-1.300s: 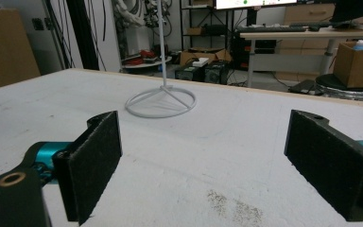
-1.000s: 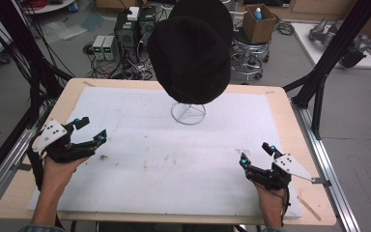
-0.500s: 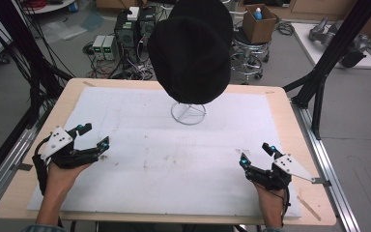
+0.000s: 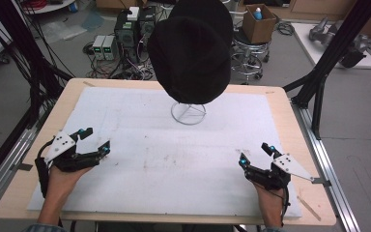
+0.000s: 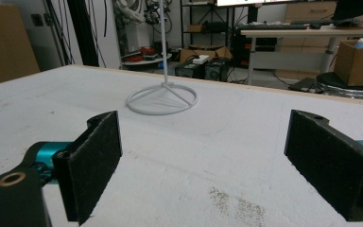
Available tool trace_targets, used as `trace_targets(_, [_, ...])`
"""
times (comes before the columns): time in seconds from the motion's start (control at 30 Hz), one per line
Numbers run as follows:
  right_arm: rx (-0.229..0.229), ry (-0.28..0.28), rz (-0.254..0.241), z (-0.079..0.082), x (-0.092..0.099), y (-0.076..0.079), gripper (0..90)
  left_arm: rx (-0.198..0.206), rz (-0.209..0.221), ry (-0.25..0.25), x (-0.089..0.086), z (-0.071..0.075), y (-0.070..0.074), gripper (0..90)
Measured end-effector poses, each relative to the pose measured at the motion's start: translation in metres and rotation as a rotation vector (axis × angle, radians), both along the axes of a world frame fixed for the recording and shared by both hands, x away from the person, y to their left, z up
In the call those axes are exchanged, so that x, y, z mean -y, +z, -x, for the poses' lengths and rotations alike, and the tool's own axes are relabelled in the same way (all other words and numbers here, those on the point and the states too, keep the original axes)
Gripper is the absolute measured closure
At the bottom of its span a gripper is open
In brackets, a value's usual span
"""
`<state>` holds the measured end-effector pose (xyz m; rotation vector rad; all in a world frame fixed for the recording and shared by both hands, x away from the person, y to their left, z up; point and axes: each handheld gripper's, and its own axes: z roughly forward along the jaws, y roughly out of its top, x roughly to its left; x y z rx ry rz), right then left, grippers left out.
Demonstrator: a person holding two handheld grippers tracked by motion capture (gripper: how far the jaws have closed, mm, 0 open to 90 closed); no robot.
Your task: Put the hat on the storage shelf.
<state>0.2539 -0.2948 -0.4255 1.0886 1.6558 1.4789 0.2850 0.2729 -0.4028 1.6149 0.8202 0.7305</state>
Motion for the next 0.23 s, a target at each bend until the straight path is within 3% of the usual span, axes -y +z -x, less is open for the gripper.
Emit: trace_targets(0.23, [0.000, 0.000, 0.003, 0.0001, 0.0004, 0.0001, 11.0, -0.010, -0.008, 0.004, 0.0010, -0.0015, -0.0017, 19.6])
